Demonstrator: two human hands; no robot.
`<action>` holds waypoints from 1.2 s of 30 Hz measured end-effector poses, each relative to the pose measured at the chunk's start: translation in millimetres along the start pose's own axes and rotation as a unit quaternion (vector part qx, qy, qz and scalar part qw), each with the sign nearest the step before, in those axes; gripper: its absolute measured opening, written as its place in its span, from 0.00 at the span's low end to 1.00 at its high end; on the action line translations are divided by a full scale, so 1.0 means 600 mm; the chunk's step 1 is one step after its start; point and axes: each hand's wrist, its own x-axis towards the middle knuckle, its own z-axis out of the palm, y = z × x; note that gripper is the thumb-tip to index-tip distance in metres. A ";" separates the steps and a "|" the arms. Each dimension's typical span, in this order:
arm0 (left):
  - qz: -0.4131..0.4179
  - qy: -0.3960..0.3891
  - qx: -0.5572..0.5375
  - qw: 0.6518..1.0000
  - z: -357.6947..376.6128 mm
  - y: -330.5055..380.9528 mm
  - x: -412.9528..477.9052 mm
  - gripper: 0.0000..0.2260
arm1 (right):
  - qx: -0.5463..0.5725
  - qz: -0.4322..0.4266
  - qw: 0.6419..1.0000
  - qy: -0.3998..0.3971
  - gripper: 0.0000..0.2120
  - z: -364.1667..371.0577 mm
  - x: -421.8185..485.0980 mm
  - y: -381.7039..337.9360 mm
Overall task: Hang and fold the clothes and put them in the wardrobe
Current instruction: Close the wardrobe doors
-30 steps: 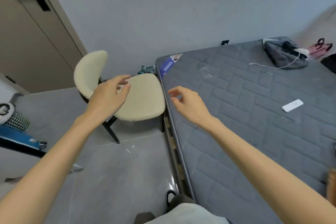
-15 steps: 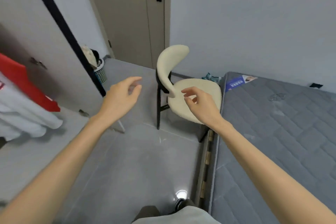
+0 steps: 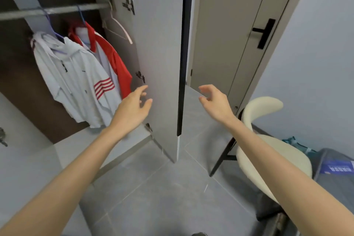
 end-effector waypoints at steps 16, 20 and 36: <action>-0.047 0.008 -0.038 0.998 0.175 0.046 0.376 0.42 | 0.086 -0.159 0.983 -0.039 0.21 -0.044 0.440 -0.040; -0.080 0.004 -0.049 0.996 0.211 0.058 0.433 0.49 | 0.099 -0.208 0.972 -0.049 0.07 -0.054 0.502 -0.036; -0.070 0.182 -0.028 0.980 0.186 0.027 0.410 0.40 | 0.087 -0.300 0.941 -0.129 0.11 -0.017 0.486 -0.083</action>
